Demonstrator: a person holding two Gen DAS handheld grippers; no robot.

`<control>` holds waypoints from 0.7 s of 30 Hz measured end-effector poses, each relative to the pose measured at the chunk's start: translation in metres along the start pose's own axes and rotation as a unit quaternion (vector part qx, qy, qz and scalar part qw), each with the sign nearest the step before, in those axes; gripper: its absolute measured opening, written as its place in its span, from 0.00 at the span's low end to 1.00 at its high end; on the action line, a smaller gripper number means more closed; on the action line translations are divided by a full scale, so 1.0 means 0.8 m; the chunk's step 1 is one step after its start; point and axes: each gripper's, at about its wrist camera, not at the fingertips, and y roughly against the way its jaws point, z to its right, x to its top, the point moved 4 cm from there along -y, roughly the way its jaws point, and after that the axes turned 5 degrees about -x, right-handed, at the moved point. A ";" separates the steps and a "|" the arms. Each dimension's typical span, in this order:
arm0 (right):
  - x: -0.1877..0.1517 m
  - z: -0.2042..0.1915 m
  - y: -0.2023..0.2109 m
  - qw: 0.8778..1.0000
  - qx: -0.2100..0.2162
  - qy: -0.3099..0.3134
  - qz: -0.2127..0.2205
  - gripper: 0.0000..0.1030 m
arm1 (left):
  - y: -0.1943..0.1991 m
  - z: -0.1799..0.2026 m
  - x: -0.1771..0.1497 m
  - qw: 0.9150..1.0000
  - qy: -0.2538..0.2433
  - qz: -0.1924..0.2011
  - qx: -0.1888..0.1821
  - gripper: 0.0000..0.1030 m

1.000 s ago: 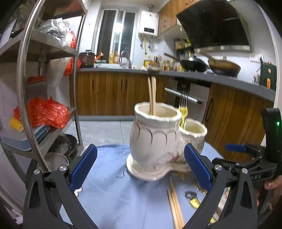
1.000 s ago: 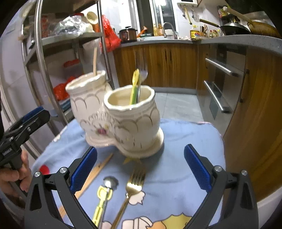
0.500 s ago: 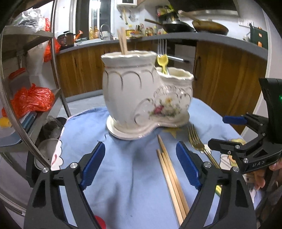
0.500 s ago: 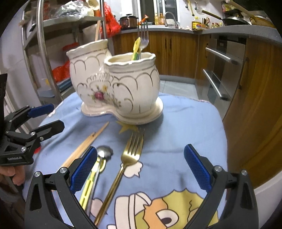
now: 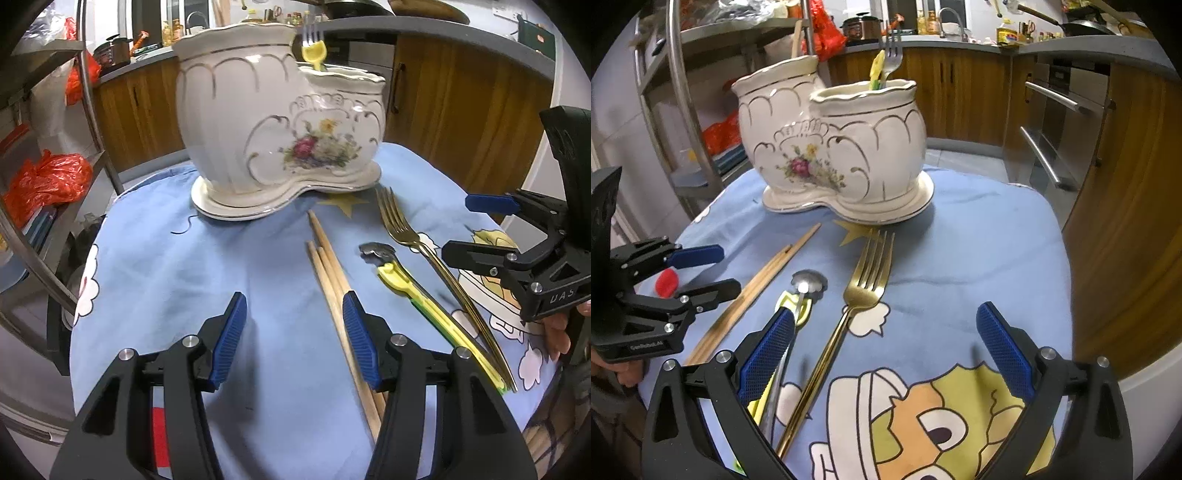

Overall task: Organize utensils
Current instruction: 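Lower both open tools toward the utensils lying on the cloth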

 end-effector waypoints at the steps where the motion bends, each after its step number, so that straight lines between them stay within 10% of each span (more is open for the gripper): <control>1: -0.001 -0.001 -0.001 1.000 0.001 0.002 -0.002 0.95 | -0.001 0.002 0.000 1.000 -0.002 -0.001 0.001 0.53; 15: -0.005 -0.008 -0.008 1.000 0.006 0.014 -0.023 0.92 | -0.008 0.013 -0.004 1.000 -0.014 -0.027 0.009 0.39; 21: -0.009 -0.010 -0.011 0.999 0.002 0.018 -0.034 0.71 | -0.007 0.011 -0.003 1.000 -0.007 -0.028 0.003 0.25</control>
